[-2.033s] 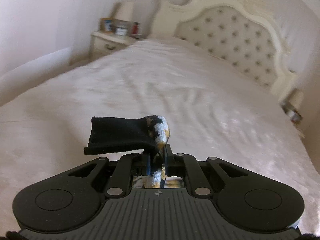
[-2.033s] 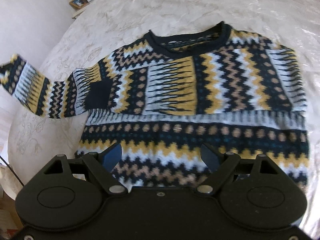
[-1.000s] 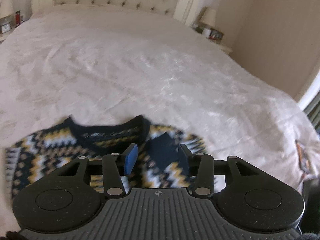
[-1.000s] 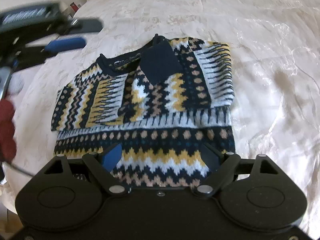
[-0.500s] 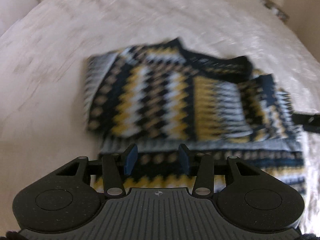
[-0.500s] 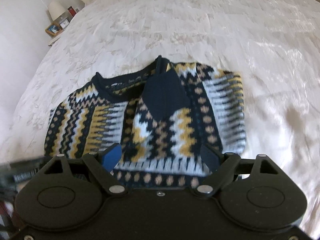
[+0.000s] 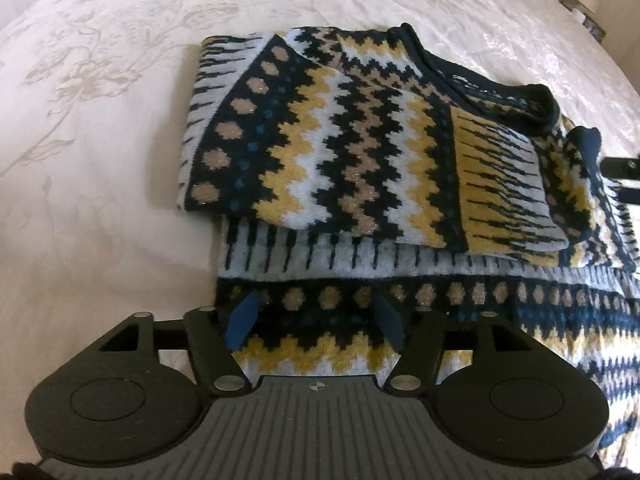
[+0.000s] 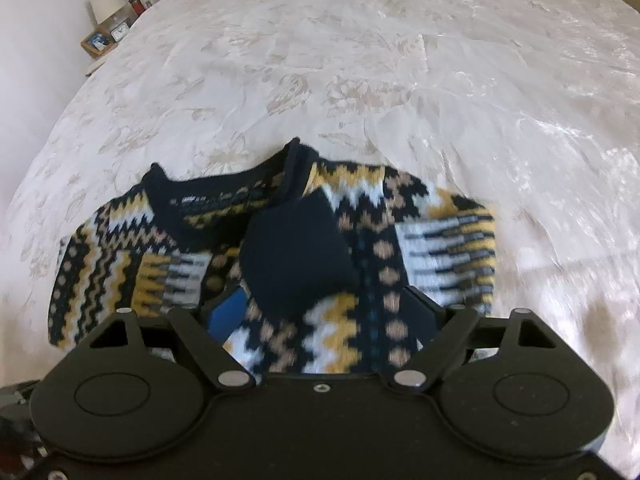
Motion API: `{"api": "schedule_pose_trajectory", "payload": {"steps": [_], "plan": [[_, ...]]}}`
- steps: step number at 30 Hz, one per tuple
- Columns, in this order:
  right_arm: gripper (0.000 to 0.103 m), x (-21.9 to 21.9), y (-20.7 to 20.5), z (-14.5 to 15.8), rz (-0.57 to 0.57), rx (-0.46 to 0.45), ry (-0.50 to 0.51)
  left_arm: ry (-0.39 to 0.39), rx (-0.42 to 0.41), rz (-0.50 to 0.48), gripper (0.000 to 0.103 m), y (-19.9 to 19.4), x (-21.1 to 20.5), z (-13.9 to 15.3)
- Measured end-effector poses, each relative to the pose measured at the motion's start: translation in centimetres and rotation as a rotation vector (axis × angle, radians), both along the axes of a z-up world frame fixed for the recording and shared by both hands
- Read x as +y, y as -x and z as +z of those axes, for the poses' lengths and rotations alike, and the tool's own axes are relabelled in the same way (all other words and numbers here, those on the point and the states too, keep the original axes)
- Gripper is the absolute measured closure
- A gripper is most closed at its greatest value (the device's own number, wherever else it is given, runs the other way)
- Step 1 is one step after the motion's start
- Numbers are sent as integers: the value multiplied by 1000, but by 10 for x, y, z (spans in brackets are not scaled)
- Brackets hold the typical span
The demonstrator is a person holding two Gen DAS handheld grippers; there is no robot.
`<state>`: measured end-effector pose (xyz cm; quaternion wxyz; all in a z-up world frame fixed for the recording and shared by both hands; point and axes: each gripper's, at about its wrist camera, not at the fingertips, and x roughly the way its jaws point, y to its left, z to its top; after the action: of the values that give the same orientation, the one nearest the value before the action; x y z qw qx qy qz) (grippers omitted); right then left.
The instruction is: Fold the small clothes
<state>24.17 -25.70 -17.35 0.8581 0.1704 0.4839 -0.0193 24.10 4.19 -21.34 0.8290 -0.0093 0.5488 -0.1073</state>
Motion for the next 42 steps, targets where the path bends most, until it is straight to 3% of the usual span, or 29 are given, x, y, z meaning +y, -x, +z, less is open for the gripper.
{"api": "schedule_pose_trajectory", "payload": {"steps": [8,10,12,14,17,25,29,30,34,36,42], "plan": [[29,-5,-25,-24,4,23,-39,-28,8,-20,16,-5,-15,-5],[43,-3,-27,-25,7,33,-34,-38,14,-33,10,-6,-18,-6],[67,-1,-27,-24,9,37,-29,-50,20,-42,6,-7,-22,-8],[83,-1,-26,-19,14,31,-31,-50,33,-39,3,-7,-24,-8],[92,0,-19,-6,19,-5,-56,-57,37,-41,1,-8,-26,-10],[94,-15,26,50,-64,-156,-131,-65,30,-33,1,-7,-27,-9],[93,-33,41,34,-132,-66,-110,-68,32,-32,1,-7,-28,-9],[84,-38,42,26,-144,-26,-114,-67,32,-32,1,-7,-28,-9],[78,-43,42,8,-152,30,-93,-66,32,-33,1,-8,-27,-9],[45,-43,40,1,-141,30,-83,-67,33,-34,1,-8,-27,-9],[44,-35,26,-13,-98,27,-99,-66,33,-34,1,-7,-27,-9]]}}
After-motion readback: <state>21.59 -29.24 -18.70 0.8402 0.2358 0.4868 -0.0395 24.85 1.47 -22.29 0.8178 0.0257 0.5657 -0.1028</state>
